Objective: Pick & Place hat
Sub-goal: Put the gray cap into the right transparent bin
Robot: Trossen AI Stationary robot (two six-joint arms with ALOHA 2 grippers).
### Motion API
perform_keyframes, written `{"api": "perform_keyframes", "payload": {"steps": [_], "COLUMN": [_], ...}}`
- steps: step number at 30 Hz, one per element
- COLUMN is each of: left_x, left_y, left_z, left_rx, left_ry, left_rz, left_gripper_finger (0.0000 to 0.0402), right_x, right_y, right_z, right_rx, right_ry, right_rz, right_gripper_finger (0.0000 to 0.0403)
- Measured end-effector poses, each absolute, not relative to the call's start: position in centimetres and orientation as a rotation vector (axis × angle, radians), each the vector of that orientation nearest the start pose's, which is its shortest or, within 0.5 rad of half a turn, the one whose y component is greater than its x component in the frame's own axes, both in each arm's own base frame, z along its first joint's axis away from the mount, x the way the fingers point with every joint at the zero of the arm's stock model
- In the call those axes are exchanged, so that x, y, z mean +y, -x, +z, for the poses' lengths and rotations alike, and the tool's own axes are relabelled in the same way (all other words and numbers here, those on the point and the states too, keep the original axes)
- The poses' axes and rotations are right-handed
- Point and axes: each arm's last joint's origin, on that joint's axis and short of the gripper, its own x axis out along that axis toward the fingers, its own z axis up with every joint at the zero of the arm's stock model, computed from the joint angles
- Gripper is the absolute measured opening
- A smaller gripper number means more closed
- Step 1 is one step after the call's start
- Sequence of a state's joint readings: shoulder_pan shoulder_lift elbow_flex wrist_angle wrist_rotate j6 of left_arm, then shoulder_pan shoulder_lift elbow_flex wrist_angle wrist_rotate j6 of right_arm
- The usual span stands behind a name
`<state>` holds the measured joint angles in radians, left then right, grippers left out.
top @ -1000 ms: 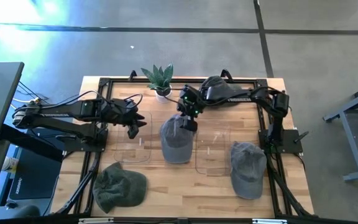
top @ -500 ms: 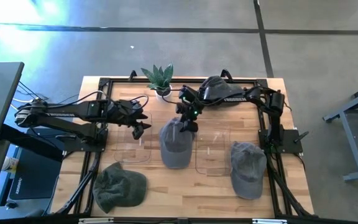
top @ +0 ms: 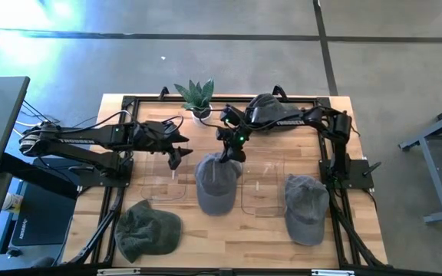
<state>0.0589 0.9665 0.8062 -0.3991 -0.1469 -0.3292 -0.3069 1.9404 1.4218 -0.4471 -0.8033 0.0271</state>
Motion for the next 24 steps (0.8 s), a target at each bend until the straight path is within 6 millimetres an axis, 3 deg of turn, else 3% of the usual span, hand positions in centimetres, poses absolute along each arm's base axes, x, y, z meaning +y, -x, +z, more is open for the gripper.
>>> {"api": "perform_keyframes", "payload": {"steps": [3, 11, 16, 24], "left_x": [1.5, 1.7, 1.8, 1.6], "left_y": [-20.6, -23.6, -25.5, -25.9], "left_z": [29.3, 30.0, 29.1, 30.3], "left_rx": [0.489, 0.3, 0.269, 0.269], "left_ry": [0.276, 0.205, 0.146, 0.111], "left_rz": [0.236, 0.183, 0.173, 0.103], "left_gripper_finger": [0.0234, 0.0234, 0.0235, 0.0235], "right_x": [-10.3, -9.7, -9.2, -9.0], "right_y": [-39.4, -38.9, -39.0, -38.7], "right_z": [23.3, 29.6, 30.5, 30.2], "right_rx": [0.774, 0.612, 0.594, 0.631], "right_ry": [-0.501, -0.395, -0.381, -0.403], "right_rz": [0.454, 0.52, 0.555, 0.587], "right_gripper_finger": [0.0007, 0.0006, 0.0008, 0.0008]}}
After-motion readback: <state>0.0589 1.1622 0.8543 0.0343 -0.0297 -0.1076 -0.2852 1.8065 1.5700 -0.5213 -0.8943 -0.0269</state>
